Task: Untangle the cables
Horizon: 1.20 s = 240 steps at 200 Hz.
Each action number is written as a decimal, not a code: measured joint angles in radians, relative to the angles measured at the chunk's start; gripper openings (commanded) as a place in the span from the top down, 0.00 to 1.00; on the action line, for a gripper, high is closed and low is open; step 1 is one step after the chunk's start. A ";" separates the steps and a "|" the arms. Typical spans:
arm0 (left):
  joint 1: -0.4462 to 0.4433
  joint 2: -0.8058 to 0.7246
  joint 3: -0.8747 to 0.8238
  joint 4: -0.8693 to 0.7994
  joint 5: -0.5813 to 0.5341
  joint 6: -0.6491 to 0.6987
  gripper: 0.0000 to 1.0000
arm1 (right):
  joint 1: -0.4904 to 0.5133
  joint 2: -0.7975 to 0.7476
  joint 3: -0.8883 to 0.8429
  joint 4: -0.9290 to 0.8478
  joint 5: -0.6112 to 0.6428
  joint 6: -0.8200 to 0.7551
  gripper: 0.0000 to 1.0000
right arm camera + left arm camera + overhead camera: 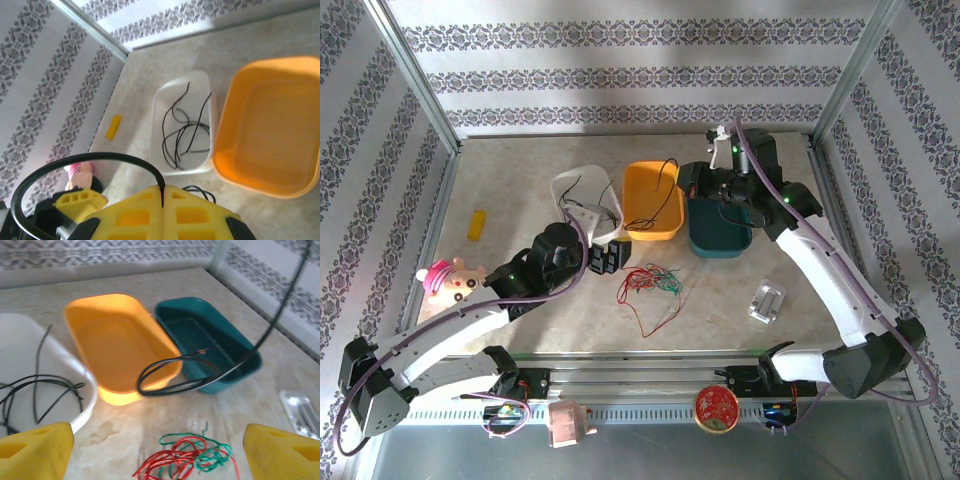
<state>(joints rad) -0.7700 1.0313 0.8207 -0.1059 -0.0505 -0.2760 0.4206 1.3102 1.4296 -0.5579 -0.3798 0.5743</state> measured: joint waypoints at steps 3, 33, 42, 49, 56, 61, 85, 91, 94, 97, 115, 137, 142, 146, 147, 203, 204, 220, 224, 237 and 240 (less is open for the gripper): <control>0.000 0.005 0.007 -0.003 0.011 0.008 0.13 | 0.000 0.001 0.000 -0.008 -0.011 0.001 1.00; 0.000 0.068 0.070 -0.013 0.113 0.066 0.14 | -0.004 0.009 0.000 -0.056 -0.096 0.012 1.00; 0.000 0.090 0.082 -0.013 0.136 0.075 0.14 | -0.003 0.009 0.000 -0.061 -0.113 0.017 1.00; 0.000 0.108 0.090 -0.013 0.154 0.082 0.15 | 0.002 0.009 0.000 -0.062 -0.124 0.023 1.00; 0.000 0.127 0.097 -0.012 0.169 0.087 0.16 | 0.003 0.009 0.000 -0.063 -0.135 0.026 1.00; 0.000 0.141 0.101 -0.012 0.180 0.089 0.17 | 0.004 0.009 0.000 -0.064 -0.142 0.027 1.00; 0.000 0.195 0.107 -0.008 0.214 0.092 0.41 | 0.014 0.009 0.000 -0.066 -0.166 0.034 1.00; 0.000 0.204 0.107 -0.007 0.219 0.091 0.54 | 0.014 0.009 0.000 -0.066 -0.171 0.034 1.00; 0.000 0.208 0.107 -0.007 0.222 0.099 0.61 | 0.014 0.009 0.000 -0.066 -0.173 0.034 1.00; 0.000 0.212 0.107 -0.006 0.225 0.092 0.67 | 0.014 0.009 0.000 -0.066 -0.176 0.034 1.00; 0.000 0.222 0.107 -0.006 0.235 0.096 0.91 | 0.016 0.009 0.000 -0.068 -0.182 0.034 1.00; 0.000 0.216 0.107 0.008 0.230 0.079 1.00 | 0.016 0.008 -0.006 -0.067 -0.182 0.039 0.78; 0.000 0.213 0.107 0.010 0.225 0.076 1.00 | 0.016 0.007 -0.009 -0.066 -0.182 0.039 0.66; 0.002 0.209 0.107 0.013 0.222 0.073 1.00 | 0.016 0.007 -0.013 -0.066 -0.183 0.043 0.59; 0.003 0.208 0.107 0.014 0.221 0.070 1.00 | 0.016 0.006 -0.014 -0.066 -0.182 0.040 0.57; 0.138 0.162 0.168 -0.004 0.112 -0.030 1.00 | 0.002 -0.009 -0.090 -0.055 -0.108 0.064 0.38; 0.144 0.161 0.172 -0.006 0.109 -0.032 1.00 | 0.001 -0.010 -0.092 -0.055 -0.107 0.065 0.38; 0.200 0.166 0.220 -0.030 0.097 -0.041 1.00 | -0.019 -0.028 -0.114 -0.052 -0.081 0.076 0.38; 0.216 0.172 0.236 -0.037 0.093 -0.042 1.00 | -0.023 -0.033 -0.118 -0.052 -0.075 0.077 0.38; 0.262 0.199 0.288 -0.061 0.089 -0.042 1.00 | -0.032 -0.043 -0.127 -0.052 -0.062 0.079 0.38; 0.272 0.207 0.301 -0.067 0.088 -0.042 1.00 | -0.033 -0.045 -0.129 -0.051 -0.058 0.079 0.38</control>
<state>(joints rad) -0.4984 1.2385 1.1213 -0.1730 0.0372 -0.3180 0.3878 1.2652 1.3006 -0.6094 -0.4377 0.6529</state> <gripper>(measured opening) 0.045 0.618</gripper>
